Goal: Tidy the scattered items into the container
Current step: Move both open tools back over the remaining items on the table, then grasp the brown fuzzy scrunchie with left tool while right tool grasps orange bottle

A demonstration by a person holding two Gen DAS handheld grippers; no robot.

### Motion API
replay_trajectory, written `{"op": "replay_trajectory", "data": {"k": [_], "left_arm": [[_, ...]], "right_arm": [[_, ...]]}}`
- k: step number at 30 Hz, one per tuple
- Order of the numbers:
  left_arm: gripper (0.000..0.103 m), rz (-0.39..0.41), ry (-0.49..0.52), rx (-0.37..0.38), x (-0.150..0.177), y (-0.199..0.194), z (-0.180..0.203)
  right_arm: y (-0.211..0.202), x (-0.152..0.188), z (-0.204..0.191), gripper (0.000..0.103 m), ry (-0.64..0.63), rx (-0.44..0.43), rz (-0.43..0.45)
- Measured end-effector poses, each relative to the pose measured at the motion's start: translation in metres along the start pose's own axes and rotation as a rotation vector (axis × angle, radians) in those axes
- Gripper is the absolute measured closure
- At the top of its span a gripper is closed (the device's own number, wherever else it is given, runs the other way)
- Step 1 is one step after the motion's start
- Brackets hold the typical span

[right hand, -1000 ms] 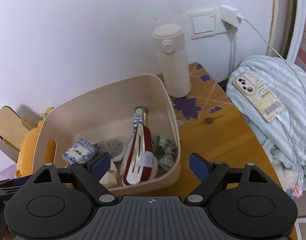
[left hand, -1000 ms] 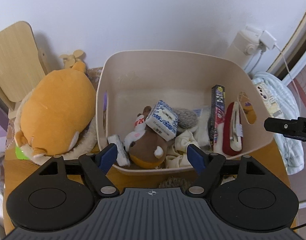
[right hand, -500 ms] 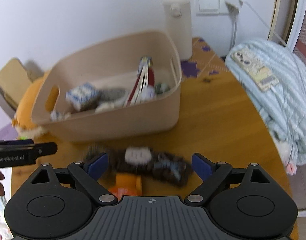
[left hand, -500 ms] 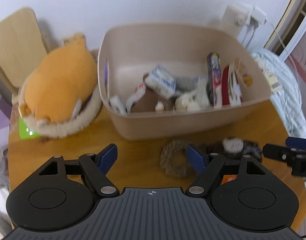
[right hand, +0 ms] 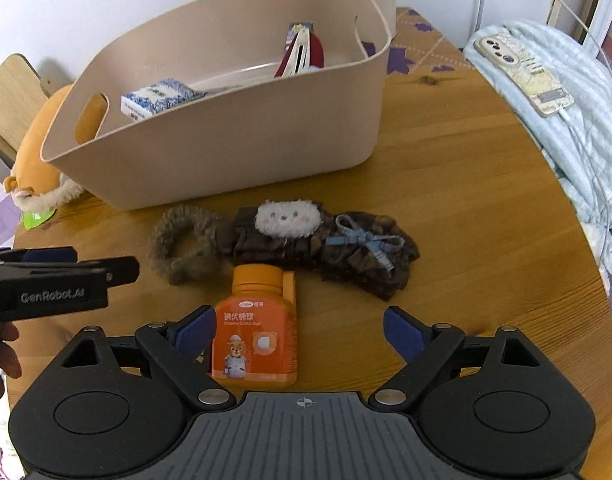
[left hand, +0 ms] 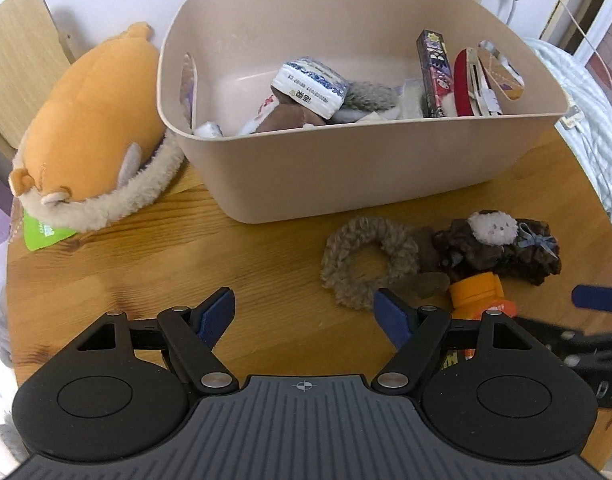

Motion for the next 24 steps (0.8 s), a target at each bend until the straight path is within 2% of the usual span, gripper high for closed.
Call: {"op": "replay_trajectory", "data": {"k": [10, 16, 20, 24], "left_arm": [[0.025, -0.013, -0.015, -0.026, -0.01, 0.024, 0.0], [0.025, -0.045, -0.053, -0.007, -0.013, 0.038, -0.002], [0.025, -0.057, -0.042, -0.003, -0.012, 0.047, 0.0], [0.025, -0.047, 0.001, -0.023, -0.011, 0.051, 0.003]], "right_arm": [[0.023, 0.002, -0.007, 0.011, -0.004, 0.014, -0.06], [0.035, 0.001, -0.013, 0.009, -0.018, 0.026, -0.085], [0.042, 0.001, -0.016, 0.009, -0.025, 0.034, -0.103], [0.05, 0.007, -0.017, 0.014, -0.037, 0.046, -0.131]]}}
Point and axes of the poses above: each gripper's, at about its wrist camera, not at the fingertips, and y roughly the way its jaws point, z to its right, x to its underside, the point moved 8 cm from there along y, roughly the way its jaws point, and after that the axes turned 2 degrees about y, right-handed, at the moved point
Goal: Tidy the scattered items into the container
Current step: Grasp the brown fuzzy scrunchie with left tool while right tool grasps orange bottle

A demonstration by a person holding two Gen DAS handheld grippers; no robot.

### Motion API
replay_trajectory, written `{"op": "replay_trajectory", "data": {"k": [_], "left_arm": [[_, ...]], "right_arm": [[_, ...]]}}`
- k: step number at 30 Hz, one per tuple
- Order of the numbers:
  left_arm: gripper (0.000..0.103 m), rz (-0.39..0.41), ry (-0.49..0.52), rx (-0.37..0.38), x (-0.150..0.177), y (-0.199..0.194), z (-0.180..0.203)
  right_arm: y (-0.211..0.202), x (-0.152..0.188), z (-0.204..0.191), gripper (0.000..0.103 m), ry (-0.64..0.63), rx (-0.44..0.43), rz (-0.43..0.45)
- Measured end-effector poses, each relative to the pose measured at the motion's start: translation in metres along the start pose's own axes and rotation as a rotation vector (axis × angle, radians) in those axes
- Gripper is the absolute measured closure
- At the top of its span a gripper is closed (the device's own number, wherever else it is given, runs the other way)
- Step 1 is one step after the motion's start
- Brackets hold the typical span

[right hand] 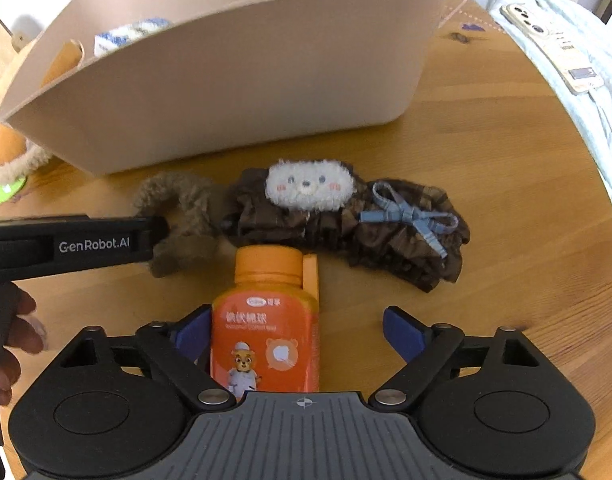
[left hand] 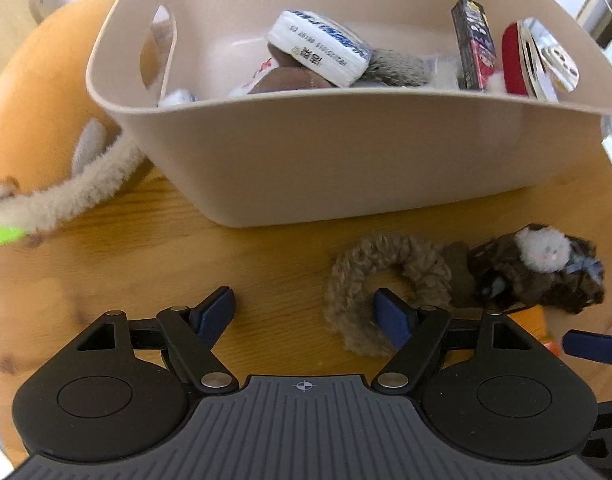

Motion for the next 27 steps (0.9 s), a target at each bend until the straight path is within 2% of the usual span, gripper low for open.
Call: {"op": "replay_trajectory", "data": {"k": [4, 6, 8, 9, 11, 16, 27], "left_arm": [[0.028, 0.014, 0.009, 0.006, 0.0, -0.002, 0.001], [0.039, 0.03, 0.027, 0.014, 0.0, -0.005, 0.003], [0.061, 0.04, 0.055, 0.026, 0.0, -0.009, 0.007], [0.067, 0.041, 0.069, 0.032, 0.0, -0.011, 0.009], [0.087, 0.037, 0.089, 0.046, 0.0, -0.013, 0.013], [0.093, 0.025, 0.111, 0.071, 0.005, -0.018, 0.017], [0.094, 0.026, 0.082, 0.087, 0.016, -0.039, 0.011]], "right_arm": [[0.001, 0.005, -0.002, 0.019, -0.021, 0.006, 0.005], [-0.001, 0.006, -0.005, 0.035, -0.035, 0.002, 0.018], [-0.003, 0.006, -0.007, 0.046, -0.056, 0.003, 0.029], [-0.004, 0.006, -0.008, 0.053, -0.066, 0.0, 0.033], [-0.005, 0.007, -0.009, 0.053, -0.071, -0.004, 0.032], [-0.008, 0.012, -0.005, 0.053, -0.053, -0.023, 0.028], [-0.027, 0.024, 0.012, 0.053, 0.006, -0.064, 0.039]]}}
Point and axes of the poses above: each gripper's, at about its wrist camera, not at the fingertips, and y roughly the way its jaws point, z to its right, x to its underside, the point moved 8 cm from there along y, roughly the way its jaws point, and after that the axes turned 2 degrees about y, right-handed, at the moved point
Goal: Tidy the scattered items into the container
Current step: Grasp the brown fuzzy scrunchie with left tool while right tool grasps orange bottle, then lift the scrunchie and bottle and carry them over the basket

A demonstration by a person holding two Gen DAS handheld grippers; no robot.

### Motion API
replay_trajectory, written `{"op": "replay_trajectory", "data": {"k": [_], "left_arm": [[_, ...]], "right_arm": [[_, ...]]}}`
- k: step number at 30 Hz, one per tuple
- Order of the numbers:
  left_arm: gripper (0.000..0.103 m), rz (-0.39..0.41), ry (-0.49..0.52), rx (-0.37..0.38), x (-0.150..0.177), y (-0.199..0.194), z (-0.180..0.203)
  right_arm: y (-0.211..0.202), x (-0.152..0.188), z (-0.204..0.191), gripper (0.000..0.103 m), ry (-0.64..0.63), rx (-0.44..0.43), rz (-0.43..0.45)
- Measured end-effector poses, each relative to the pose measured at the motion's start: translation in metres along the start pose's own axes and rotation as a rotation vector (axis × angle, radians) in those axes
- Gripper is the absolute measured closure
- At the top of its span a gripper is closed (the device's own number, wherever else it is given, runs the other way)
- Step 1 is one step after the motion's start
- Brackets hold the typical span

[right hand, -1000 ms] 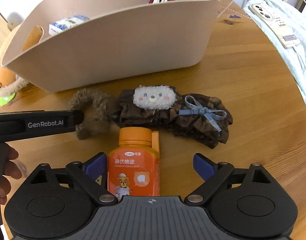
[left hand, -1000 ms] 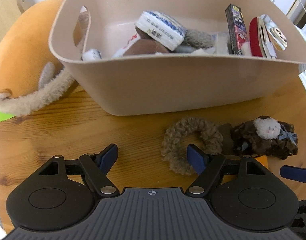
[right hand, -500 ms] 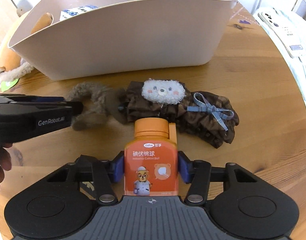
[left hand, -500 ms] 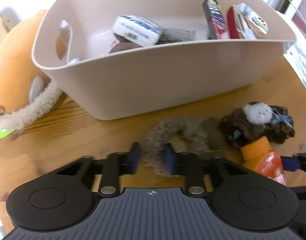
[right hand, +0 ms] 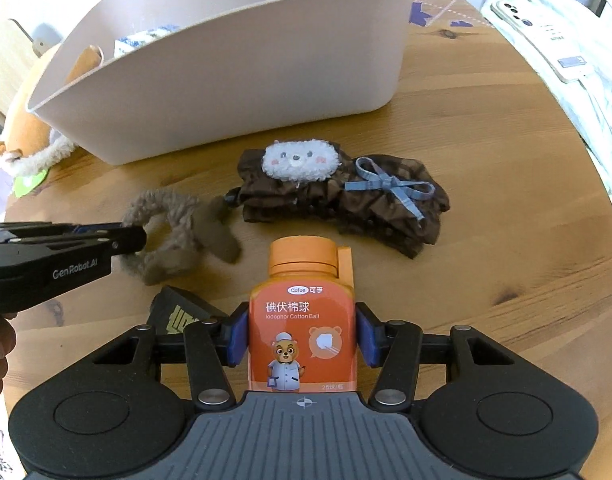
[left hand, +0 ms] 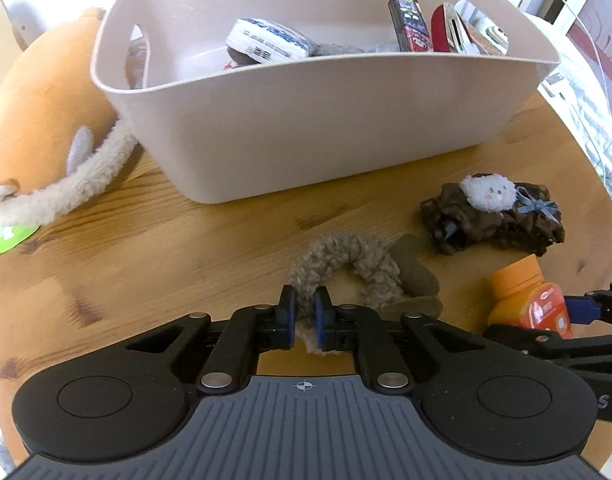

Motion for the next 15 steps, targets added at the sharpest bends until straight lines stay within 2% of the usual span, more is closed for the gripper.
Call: {"op": "replay_trajectory", "data": {"k": [8, 10, 15], "left_arm": [[0.094, 0.037, -0.016, 0.017, 0.002, -0.03, 0.007], [0.094, 0.048, -0.016, 0.021, 0.013, -0.033, 0.01], [0.095, 0.078, -0.009, 0.036, 0.015, -0.044, 0.003]], "right_arm": [[-0.02, -0.004, 0.003, 0.053, 0.018, -0.045, 0.04], [-0.027, -0.004, 0.005, 0.053, 0.022, -0.054, 0.053], [-0.04, -0.01, 0.005, 0.053, 0.03, -0.078, 0.085]]}}
Point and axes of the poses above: each gripper's, at about its wrist camera, not at the fingertips, and y roughly the way its jaws point, z to its right, x to its underside, the point moved 8 cm from there along y, roughly the way its jaws point, and after that the axes turned 2 degrees about y, right-handed, at the moved point
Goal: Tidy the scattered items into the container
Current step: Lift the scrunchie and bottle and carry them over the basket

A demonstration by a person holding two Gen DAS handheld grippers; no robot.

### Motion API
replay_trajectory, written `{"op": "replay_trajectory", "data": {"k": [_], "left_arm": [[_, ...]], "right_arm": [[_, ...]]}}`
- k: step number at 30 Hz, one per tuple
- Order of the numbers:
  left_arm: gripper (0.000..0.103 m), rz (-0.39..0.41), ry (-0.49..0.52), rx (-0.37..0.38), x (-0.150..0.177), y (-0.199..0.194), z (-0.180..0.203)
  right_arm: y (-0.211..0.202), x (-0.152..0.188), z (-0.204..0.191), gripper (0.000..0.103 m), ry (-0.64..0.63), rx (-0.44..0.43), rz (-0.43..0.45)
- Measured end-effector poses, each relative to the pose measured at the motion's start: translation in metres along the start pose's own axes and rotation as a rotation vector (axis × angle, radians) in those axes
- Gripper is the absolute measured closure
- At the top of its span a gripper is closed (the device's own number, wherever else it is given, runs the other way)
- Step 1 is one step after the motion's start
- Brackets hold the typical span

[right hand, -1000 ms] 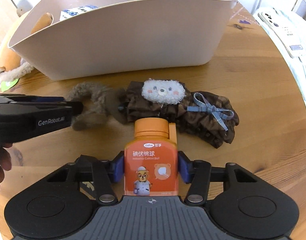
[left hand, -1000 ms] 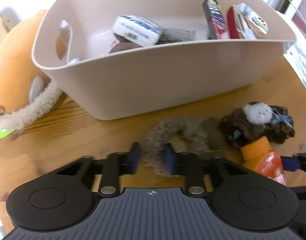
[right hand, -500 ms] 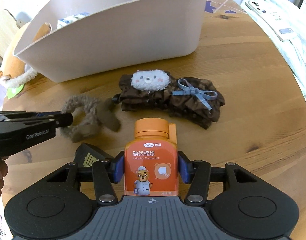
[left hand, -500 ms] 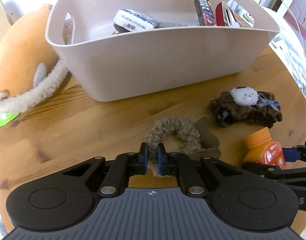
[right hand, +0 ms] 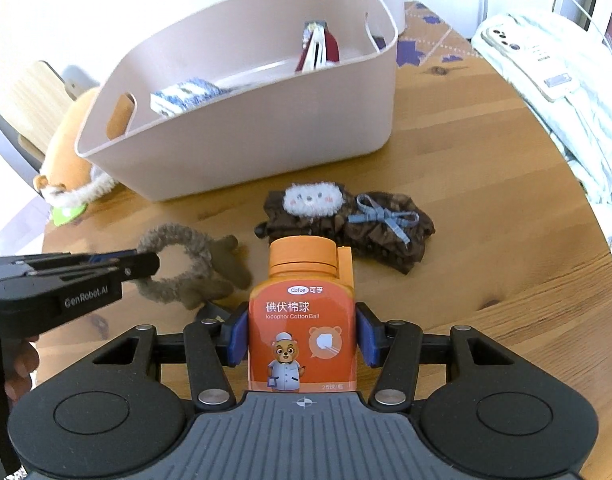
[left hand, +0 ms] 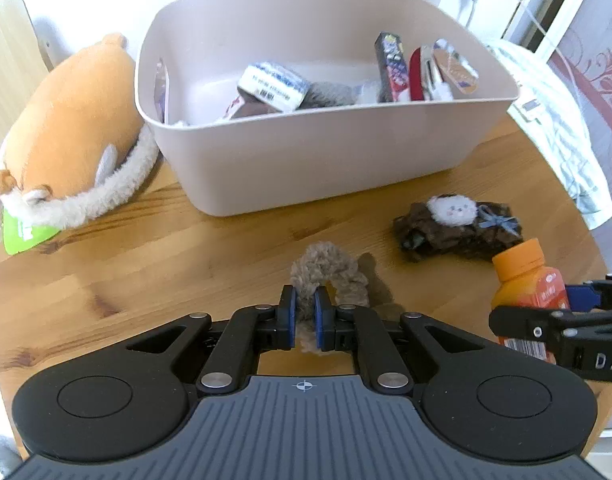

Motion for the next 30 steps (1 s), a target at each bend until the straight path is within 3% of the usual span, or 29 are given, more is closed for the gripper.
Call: {"op": "replay_trajectory", "data": {"k": [20, 30], "left_arm": [[0.095, 0.115, 0.051, 0.036, -0.021, -0.055, -0.003], [0.095, 0.226, 0.068, 0.074, -0.059, -0.099, -0.001]], "right_arm": [[-0.046, -0.025, -0.009, 0.053, 0.025, -0.069, 0.112], [-0.08, -0.07, -0.019, 0.053, 0.005, -0.111, 0.217]]}}
Point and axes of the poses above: each gripper's, at about its wrist camera, not at the fingertips, and y roughly the way its jaws point, z to its right, x to its underside, the point moved 8 cm from there along y, roughly the way its jaws point, and after that the axes turned 2 degrees about y, right-handed, at the moved point
